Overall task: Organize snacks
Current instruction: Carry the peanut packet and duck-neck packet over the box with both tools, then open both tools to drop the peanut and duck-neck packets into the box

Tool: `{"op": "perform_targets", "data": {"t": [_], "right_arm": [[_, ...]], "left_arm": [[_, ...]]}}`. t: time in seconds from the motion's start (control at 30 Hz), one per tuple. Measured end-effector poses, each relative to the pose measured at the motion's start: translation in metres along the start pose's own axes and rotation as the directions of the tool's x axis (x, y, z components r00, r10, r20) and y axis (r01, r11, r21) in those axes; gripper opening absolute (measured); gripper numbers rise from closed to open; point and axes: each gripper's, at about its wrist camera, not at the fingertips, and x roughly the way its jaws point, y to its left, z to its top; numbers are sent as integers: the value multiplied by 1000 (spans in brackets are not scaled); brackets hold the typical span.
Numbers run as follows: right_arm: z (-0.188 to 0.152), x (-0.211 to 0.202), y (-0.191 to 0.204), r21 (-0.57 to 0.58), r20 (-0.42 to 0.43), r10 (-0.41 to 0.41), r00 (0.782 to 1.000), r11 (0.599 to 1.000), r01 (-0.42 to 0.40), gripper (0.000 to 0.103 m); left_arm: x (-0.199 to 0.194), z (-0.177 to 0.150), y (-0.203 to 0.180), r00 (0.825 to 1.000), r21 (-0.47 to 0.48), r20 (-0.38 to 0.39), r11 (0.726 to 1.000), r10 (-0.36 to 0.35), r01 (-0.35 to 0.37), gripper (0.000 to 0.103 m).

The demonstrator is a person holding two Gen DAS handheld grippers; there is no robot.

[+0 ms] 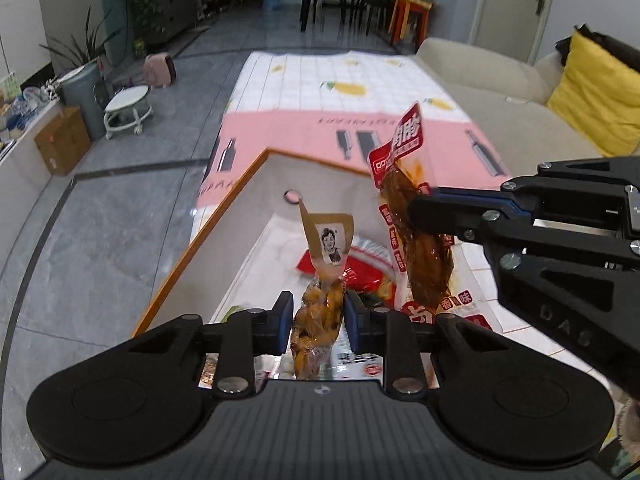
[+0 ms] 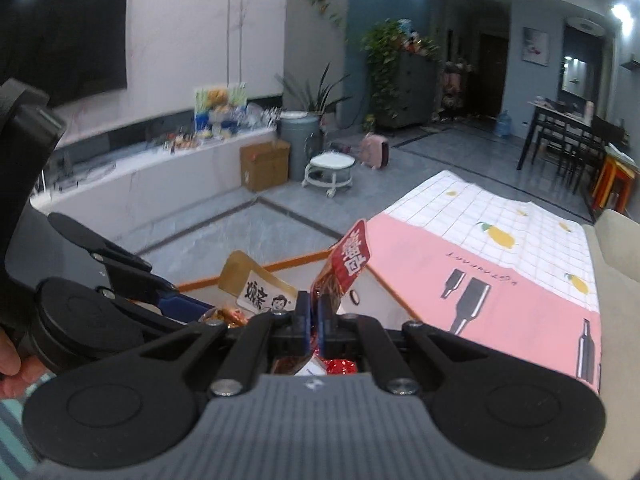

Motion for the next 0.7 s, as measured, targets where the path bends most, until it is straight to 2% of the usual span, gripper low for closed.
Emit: {"op": "perform_targets", "data": {"t": [0.2,0.3,0.43,0.7], "right_arm": [[-8,47,8,-66,-104,9,995,998,-16,0],[-11,71,8,-106,-140,-12,990,994,-3,0],[-21,90,11,-154,-183,-36,982,988,7,0],[-29,116,11,-165,-246,-30,969,986,-11,0]], "left_arm": [[22,-3,21,1000,-52,-27,999,12,-14,29],[33,-5,27,999,-75,-46,997,8,-11,29],[46,-7,31,997,-80,-78,997,12,-18,29],[65,-14,41,989,-114,-145,993,24,-41,29]]}}
